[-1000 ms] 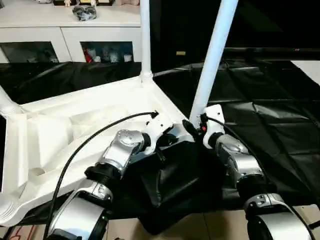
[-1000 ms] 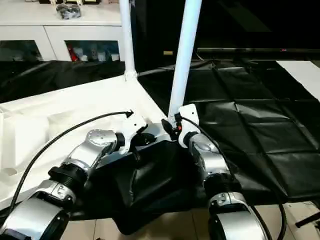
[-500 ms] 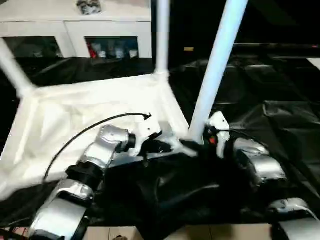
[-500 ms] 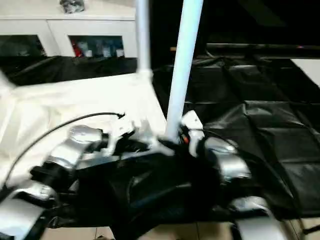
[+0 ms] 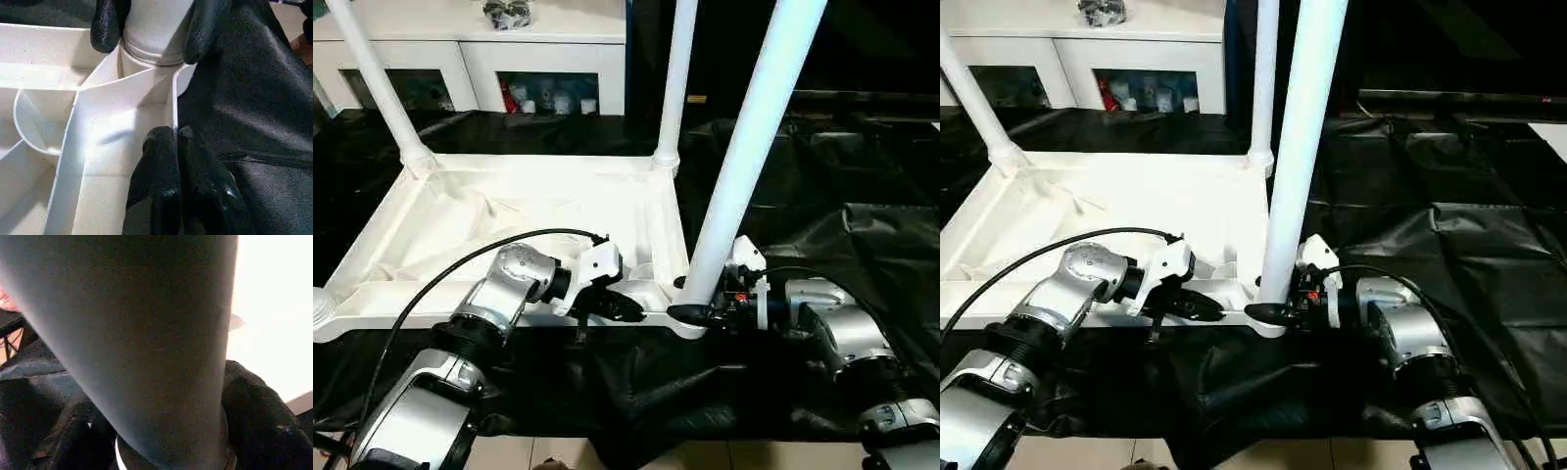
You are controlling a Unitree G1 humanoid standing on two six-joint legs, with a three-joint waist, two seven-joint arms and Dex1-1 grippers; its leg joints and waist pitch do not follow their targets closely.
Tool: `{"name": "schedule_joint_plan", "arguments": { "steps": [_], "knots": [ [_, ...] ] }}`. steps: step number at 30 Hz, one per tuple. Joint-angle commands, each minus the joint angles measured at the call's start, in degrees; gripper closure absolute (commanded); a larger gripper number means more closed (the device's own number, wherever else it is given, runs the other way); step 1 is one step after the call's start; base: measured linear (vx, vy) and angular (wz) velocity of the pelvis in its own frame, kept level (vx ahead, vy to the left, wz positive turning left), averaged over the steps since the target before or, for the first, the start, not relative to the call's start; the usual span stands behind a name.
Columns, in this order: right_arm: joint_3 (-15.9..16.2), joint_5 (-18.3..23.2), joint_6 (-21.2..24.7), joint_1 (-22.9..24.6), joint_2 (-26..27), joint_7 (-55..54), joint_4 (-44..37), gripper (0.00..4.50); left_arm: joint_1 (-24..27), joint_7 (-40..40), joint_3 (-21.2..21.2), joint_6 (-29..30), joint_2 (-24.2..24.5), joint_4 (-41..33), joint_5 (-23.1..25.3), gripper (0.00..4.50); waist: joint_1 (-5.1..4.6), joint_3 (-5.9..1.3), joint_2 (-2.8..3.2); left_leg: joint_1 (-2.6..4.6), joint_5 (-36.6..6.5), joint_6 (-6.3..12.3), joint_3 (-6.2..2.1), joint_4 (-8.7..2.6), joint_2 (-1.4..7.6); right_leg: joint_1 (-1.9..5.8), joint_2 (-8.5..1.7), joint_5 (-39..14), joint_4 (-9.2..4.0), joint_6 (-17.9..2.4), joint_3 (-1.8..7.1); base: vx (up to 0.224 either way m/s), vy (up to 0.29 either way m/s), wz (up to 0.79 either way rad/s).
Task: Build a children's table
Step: Rotate leg to tighten
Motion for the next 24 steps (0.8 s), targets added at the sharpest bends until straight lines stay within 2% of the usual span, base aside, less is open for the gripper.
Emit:
{"name": "schedule_joint_plan", "arguments": {
  "steps": [1, 6, 8, 9, 10, 11, 12, 14, 15, 18, 19, 21, 22, 24],
  "knots": [
    [1.63, 1.02, 1.83, 0.87, 1.22, 2.11, -1.04, 1.89, -1.05, 1.23, -0.44, -0.34, -1.01, 0.42, 0.36, 4.5, -0.07, -3.38, -0.19, 0.84, -14.36, 2.39, -0.15, -3.65, 1.32, 2.7, -2.34, -10.44, -3.01, -14.2, 1.65, 0.0, 0.0, 0.0],
    [1.02, 1.11, 2.77, 1.63, 2.06, 0.49, -1.5, 1.91, -1.52, 4.0, 0.39, 0.19, -2.04, 1.22, 0.59, 4.5, 0.08, -3.29, -0.19, 0.95, -14.81, 2.32, -0.08, -3.64, 1.32, 2.56, -2.31, -11.88, -3.23, -13.84, 1.68, 0.0, 0.0, 0.0],
    [-0.21, -0.63, 1.75, 0.85, 4.21, -7.4, 1.34, 1.91, -2.39, 9.06, 1.39, 0.99, -3.39, 2.52, 1.02, 4.5, -0.12, -3.11, -0.06, 1.05, -15.93, 1.41, -0.08, -3.78, 1.32, 2.26, -2.43, -13.66, -3.43, -13.52, 1.76, 0.0, 0.0, 0.0],
    [-1.24, -2.04, 0.89, -0.28, 5.83, -13.68, 4.21, 1.91, -2.87, 12.06, 1.96, 1.58, -4.3, 3.18, 1.25, 4.5, -0.13, -3.11, -0.16, 1.09, -16.43, 1.09, -0.22, -3.83, 1.21, 2.4, -2.45, -15.13, -3.59, -13.08, 1.65, 0.0, 0.0, 0.0],
    [-1.67, -2.48, 0.84, -0.77, 6.44, -16.0, 5.35, 1.93, -3.03, 13.08, 2.15, 1.81, -4.63, 3.4, 1.32, 4.5, -0.52, -2.99, -0.14, 1.03, -17.41, 0.28, -0.31, -3.94, 1.1, 2.22, -2.57, -17.98, -3.74, -12.27, 1.7, 0.0, 0.0, 0.0],
    [-2.39, -3.01, 0.64, -1.59, 7.44, -19.65, 7.15, 1.94, -3.24, 14.33, 2.39, 2.17, -5.19, 3.66, 1.34, 4.5, -0.69, -2.95, -0.21, 1.06, -18.41, -0.28, -0.55, -4.09, 0.97, 2.37, -2.66, -21.44, -4.12, -10.96, 1.55, 0.0, 0.0, 0.0],
    [-3.46, -3.6, 0.36, -2.88, 8.98, -25.08, 9.69, 1.95, -3.6, 16.71, 2.78, 2.74, -6.2, 4.08, 1.49, 4.5, -1.03, -2.85, -0.14, 0.88, -18.39, -0.75, -0.69, -4.2, 0.97, 2.24, -2.72, -22.61, -4.24, -10.17, 1.64, 0.0, 0.0, 0.0],
    [-5.02, -4.11, -0.19, -4.78, 11.51, -32.87, 13.12, 1.96, -4.17, 20.16, 3.28, 3.61, -7.92, 4.73, 1.67, 4.5, -1.52, -2.91, -0.14, 0.95, -19.03, -1.07, -0.79, -4.18, 0.84, 2.16, -2.69, -23.52, -4.34, -9.86, 1.56, 0.0, 0.0, 0.0],
    [-5.42, -4.19, -0.2, -5.22, 12.24, -34.69, 13.79, 1.96, -4.33, 21.06, 3.4, 3.8, -8.41, 4.91, 1.73, 4.5, -2.28, -2.83, -0.18, 0.88, -19.97, -1.28, -0.96, -4.25, 0.67, 2.14, -2.53, -24.96, -4.6, -9.22, 1.41, 0.0, 0.0, 0.0],
    [-6.22, -4.37, 0.47, -6.34, 14.64, -40.07, 15.27, 1.96, -4.89, 24.71, 3.89, 4.25, -10.11, 5.64, 1.98, 4.5, -2.54, -2.85, -0.09, 0.91, -20.13, -0.58, -0.87, -4.14, 0.68, 1.94, -2.44, -24.2, -4.76, -9.24, 1.58, 0.0, 0.0, 0.0],
    [-6.64, -4.76, 0.76, -7.15, 16.5, -43.96, 16.46, 1.96, -5.22, 27.24, 4.28, 4.55, -11.57, 6.02, 2.1, 4.5, -2.79, -2.99, -0.16, 0.94, -19.66, -0.41, -0.8, -4.09, 0.61, 1.93, -2.3, -22.37, -4.64, -9.92, 1.6, 0.0, 0.0, 0.0],
    [-6.59, -5.44, -0.87, -7.84, 18.66, -45.94, 17.85, 1.96, -5.21, 28.84, 4.26, 4.85, -13.35, 5.82, 2.08, 4.5, -2.88, -3.06, -0.08, 0.88, -19.16, -0.12, -0.74, -4.03, 0.58, 1.99, -2.25, -20.83, -4.55, -10.43, 1.56, 0.0, 0.0, 0.0],
    [-6.66, -5.17, -1.31, -8.0, 19.17, -45.25, 18.3, 1.61, -4.99, 28.58, 4.06, 4.89, -13.74, 5.45, 1.96, 4.5, -2.89, -3.08, -0.39, 0.84, -19.24, 0.21, -0.68, -4.0, 0.6, 2.0, -2.23, -20.57, -4.56, -10.47, 1.56, 0.0, 0.0, 0.0],
    [-7.02, -4.37, -1.33, -8.05, 19.36, -43.68, 18.35, 1.26, -4.5, 27.13, 3.69, 4.68, -13.75, 4.66, 1.73, 4.5, -2.84, -3.1, -0.18, 0.56, -18.41, 0.94, -0.74, -4.05, 0.65, 2.27, -2.2, -18.75, -4.32, -10.79, 1.57, 0.0, 0.0, 0.0]
  ]
}}
